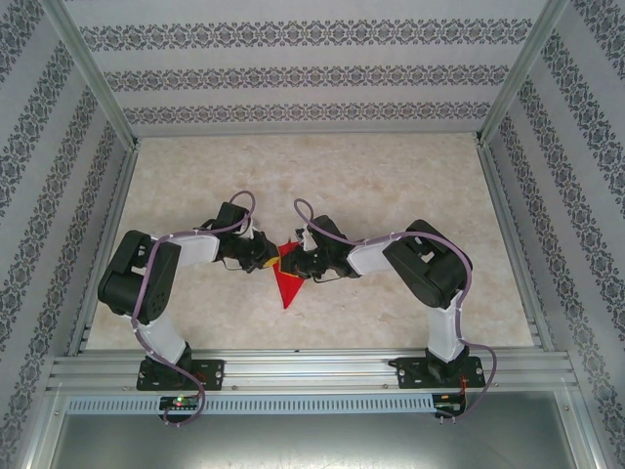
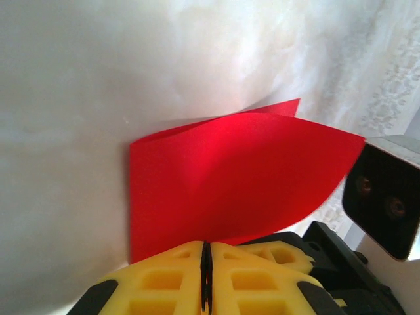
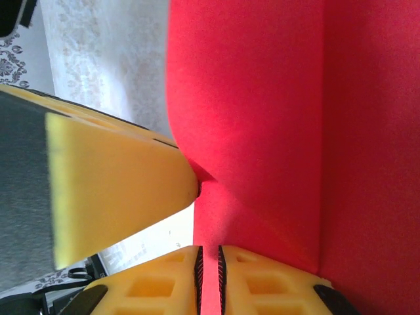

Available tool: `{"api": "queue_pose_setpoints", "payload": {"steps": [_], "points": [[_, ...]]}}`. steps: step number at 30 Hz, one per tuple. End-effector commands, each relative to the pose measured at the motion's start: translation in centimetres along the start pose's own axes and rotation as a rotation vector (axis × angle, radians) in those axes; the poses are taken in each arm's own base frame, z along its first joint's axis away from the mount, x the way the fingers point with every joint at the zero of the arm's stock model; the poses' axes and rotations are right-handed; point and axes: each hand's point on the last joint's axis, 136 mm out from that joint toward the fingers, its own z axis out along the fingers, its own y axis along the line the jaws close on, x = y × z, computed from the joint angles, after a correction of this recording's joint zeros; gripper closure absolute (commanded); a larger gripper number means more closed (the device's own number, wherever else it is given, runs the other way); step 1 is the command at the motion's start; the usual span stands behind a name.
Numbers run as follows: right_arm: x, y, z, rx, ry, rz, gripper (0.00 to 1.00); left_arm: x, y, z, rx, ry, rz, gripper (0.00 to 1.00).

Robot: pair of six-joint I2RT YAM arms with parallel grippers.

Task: Fold a paper plane with a square sheet of paper (pick it up from the middle)
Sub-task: Fourth fold the wing at the center of the table.

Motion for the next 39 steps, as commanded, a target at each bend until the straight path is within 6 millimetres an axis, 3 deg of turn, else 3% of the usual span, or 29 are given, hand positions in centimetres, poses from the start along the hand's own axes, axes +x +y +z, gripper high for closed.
{"api": "queue_pose_setpoints", "payload": {"steps": [1, 7, 12, 21, 28, 33, 39], "points": [[2.9, -5.9, 0.4, 0.193, 0.044, 0.113, 0.82, 1.0, 2.3, 1.0, -0.083, 0.028, -0.012, 0.89], [2.9, -5.4, 0.5, 0.186, 0.042, 0.112, 0.82, 1.3, 4.6, 1.6, -0.163, 0.045, -0.026, 0.91], [2.9, -5.0, 0.5, 0.183, 0.054, 0.098, 0.82, 1.2, 5.4, 0.8, -0.22, 0.018, -0.005, 0.9], [3.5, -5.5, 0.6, 0.287, -0.037, 0.191, 0.85, -0.5, 2.7, 1.1, -0.179, 0.031, 0.091, 0.87], [2.9, -6.4, 0.0, 0.304, -0.129, 0.281, 0.85, -0.9, 0.5, -2.5, -0.21, -0.06, 0.139, 0.73], [3.4, -7.3, 0.4, 0.294, -0.128, 0.318, 0.85, 1.7, 0.2, -5.1, -0.162, -0.099, 0.115, 0.65], [3.4, -7.2, 0.5, 0.297, -0.116, 0.31, 0.85, 7.1, 1.8, -4.5, -0.08, -0.02, 0.057, 0.65]]}}
